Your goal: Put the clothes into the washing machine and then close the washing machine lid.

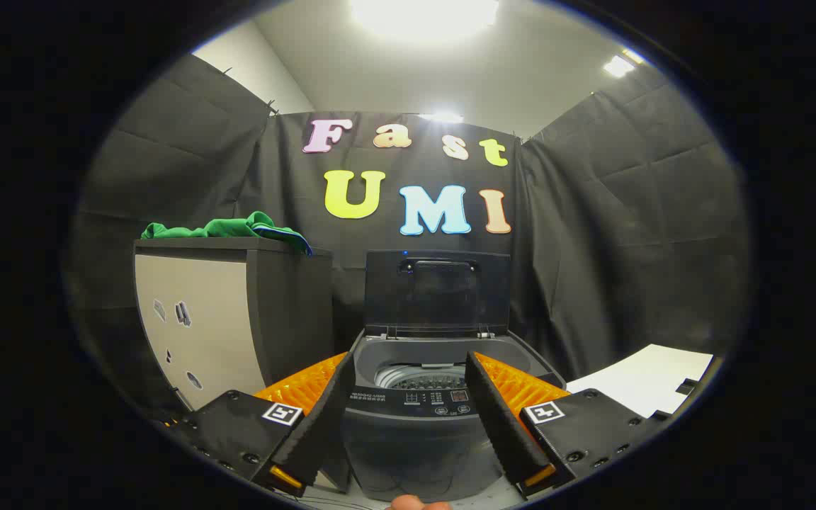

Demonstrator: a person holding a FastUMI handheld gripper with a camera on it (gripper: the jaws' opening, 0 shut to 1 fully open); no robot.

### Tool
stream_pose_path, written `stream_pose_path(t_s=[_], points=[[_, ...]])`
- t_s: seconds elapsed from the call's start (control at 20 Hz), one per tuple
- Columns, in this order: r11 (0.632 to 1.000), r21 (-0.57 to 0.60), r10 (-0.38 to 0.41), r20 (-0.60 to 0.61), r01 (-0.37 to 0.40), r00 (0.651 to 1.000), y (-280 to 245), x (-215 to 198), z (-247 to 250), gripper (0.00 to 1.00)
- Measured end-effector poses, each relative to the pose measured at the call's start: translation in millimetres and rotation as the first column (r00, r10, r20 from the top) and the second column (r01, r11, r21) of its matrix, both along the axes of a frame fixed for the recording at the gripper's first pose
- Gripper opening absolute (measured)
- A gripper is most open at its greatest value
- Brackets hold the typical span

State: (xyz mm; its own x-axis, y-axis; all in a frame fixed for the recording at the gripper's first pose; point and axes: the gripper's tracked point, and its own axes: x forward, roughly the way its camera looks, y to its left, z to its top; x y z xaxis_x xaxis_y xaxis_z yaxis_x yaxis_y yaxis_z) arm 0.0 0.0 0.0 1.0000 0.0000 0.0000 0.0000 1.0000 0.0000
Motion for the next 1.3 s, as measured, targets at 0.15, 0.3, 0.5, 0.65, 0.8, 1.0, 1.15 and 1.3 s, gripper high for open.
stream_pose_path(t_s=[0.15, 0.3, 0.5, 0.65, 0.8, 1.0, 1.15, 1.3], points=[[1.0, 0.014, 0.001, -0.008, -0.001, 1.0, 1, -2, 0, 0.98], [1.0, 0.014, 0.003, -0.011, -0.002, 1.0, 2, -3, -1, 0.98], [1.0, 0.015, 0.008, -0.015, -0.008, 1.0, 4, -5, -1, 0.97], [1.0, 0.012, 0.008, -0.014, -0.008, 1.0, 4, -5, -1, 0.98], [1.0, 0.017, 0.007, -0.017, -0.007, 1.0, 3, -5, 0, 0.98], [1.0, 0.025, 0.007, -0.018, -0.006, 1.0, 1, -6, 0, 0.98], [0.997, 0.077, 0.015, -0.014, -0.014, 1.0, 2, -8, 5, 0.98], [0.992, 0.126, 0.019, -0.029, -0.015, 0.999, 3, -7, 10, 0.98]])
